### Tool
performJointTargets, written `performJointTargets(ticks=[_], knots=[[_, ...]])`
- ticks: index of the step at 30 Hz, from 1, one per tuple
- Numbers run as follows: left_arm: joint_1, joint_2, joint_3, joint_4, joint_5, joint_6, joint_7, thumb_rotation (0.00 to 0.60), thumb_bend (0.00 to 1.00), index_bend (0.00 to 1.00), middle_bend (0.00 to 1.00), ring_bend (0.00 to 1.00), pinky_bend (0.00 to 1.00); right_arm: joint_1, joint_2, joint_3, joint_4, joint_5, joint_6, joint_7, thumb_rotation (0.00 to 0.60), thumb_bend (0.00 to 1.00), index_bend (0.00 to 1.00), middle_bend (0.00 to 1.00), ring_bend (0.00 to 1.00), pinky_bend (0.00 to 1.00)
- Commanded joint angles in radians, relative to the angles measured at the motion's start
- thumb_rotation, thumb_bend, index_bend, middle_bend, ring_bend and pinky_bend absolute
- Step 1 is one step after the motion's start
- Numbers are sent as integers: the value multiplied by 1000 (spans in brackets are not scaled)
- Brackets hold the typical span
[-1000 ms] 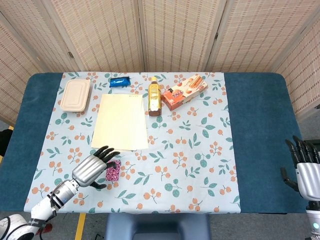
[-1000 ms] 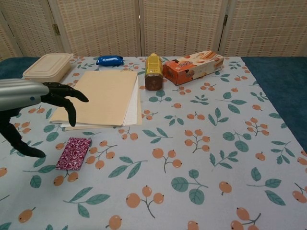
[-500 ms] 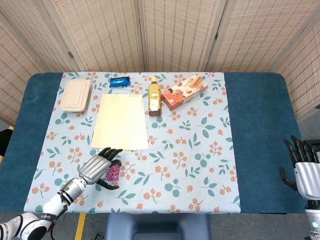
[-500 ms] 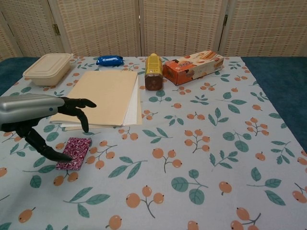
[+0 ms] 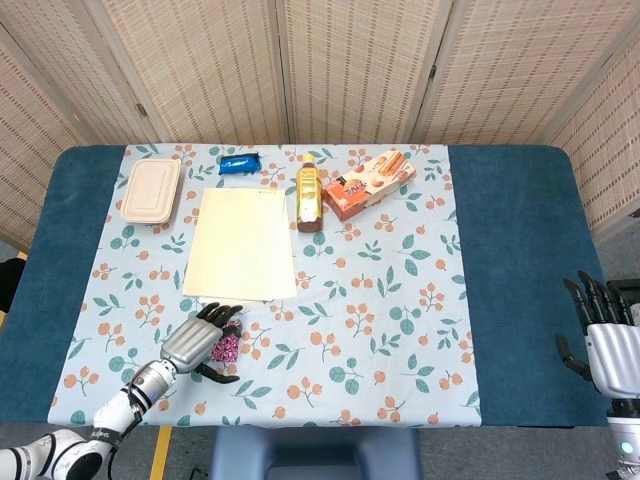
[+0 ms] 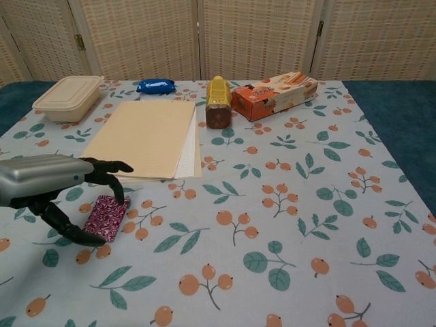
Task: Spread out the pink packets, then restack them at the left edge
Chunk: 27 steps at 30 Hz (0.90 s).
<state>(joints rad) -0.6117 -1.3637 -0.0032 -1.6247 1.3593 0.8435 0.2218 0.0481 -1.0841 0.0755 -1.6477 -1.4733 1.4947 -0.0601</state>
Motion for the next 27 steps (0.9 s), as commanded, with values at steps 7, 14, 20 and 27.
performJointTargets(ticks=[7, 14, 20, 27], knots=[[-3, -25, 12, 24, 2, 8, 8, 309, 56, 336, 0, 0, 0, -2, 0, -1, -3, 1, 1, -3, 600, 452, 5, 11, 0, 0], [-3, -47, 18, 47, -25, 9, 44, 309, 55, 340, 0, 0, 0, -3, -1, -3, -5, 1, 2, -5, 600, 452, 5, 11, 0, 0], [-3, -56, 24, 57, -44, 6, 58, 314, 55, 340, 0, 0, 0, -4, -1, -3, -7, 0, 4, -6, 600, 452, 5, 11, 0, 0], [-1, -60, 33, 68, -69, 2, 79, 311, 54, 341, 0, 0, 0, -3, 0, -2, -10, 3, 2, -9, 600, 452, 5, 10, 0, 0]])
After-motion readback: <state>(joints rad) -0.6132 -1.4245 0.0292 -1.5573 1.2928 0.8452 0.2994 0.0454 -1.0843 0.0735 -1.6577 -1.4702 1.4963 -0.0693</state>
